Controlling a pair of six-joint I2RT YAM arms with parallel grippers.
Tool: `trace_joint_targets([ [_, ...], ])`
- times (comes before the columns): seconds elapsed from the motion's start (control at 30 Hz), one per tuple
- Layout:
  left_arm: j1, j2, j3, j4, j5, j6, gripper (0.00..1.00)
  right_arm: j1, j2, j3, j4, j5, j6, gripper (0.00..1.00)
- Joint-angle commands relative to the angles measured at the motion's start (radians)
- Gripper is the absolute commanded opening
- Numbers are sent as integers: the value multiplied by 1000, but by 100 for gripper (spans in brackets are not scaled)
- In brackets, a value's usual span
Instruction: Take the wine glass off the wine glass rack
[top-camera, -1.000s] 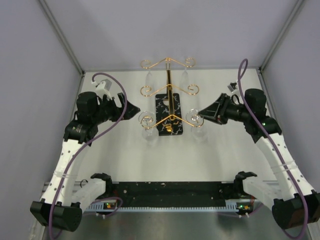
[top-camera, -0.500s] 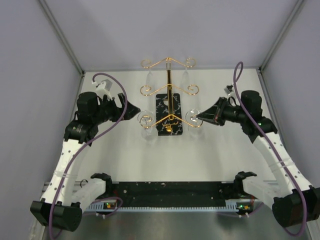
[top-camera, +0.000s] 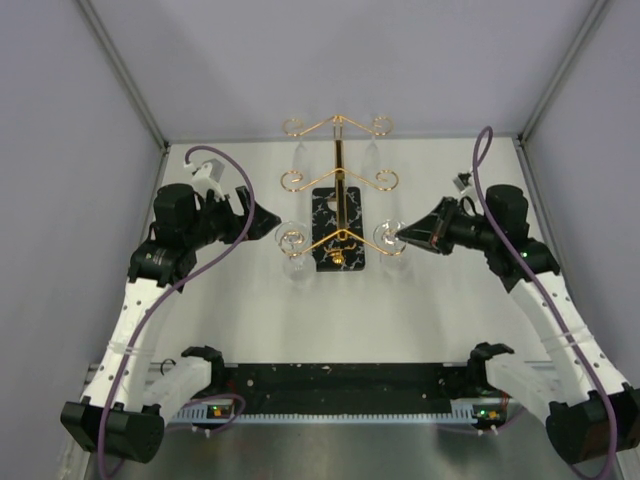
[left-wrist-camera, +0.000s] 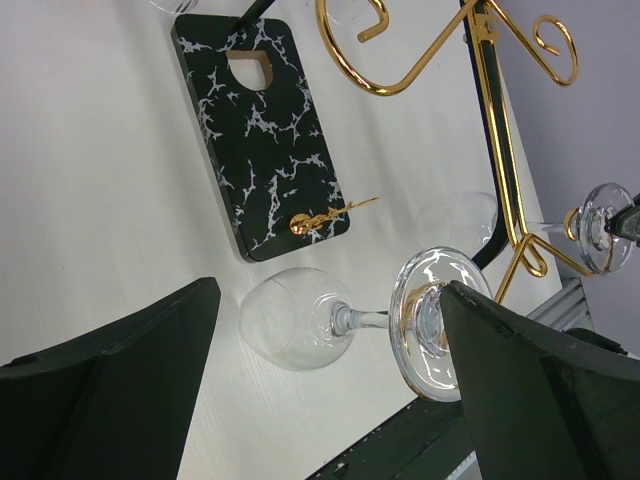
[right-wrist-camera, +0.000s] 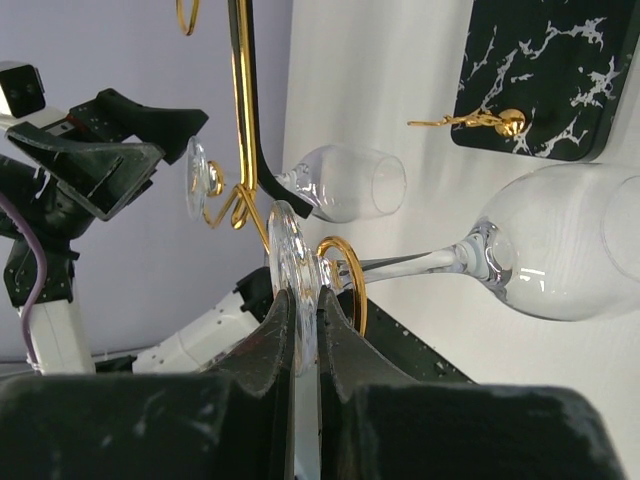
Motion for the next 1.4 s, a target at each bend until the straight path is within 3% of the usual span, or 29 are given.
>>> trace_joint_targets([
  [0.0, 4, 3, 17, 34, 16, 5, 98, 12, -67, 46, -1, 4, -2, 0],
  [0.6, 4, 9, 11, 50, 31, -3, 98, 13, -150, 43, -61, -31, -2, 0],
  [1.37, 3, 30, -2, 56, 62, 4, 98, 75, 7, 55, 210, -44, 151, 0],
])
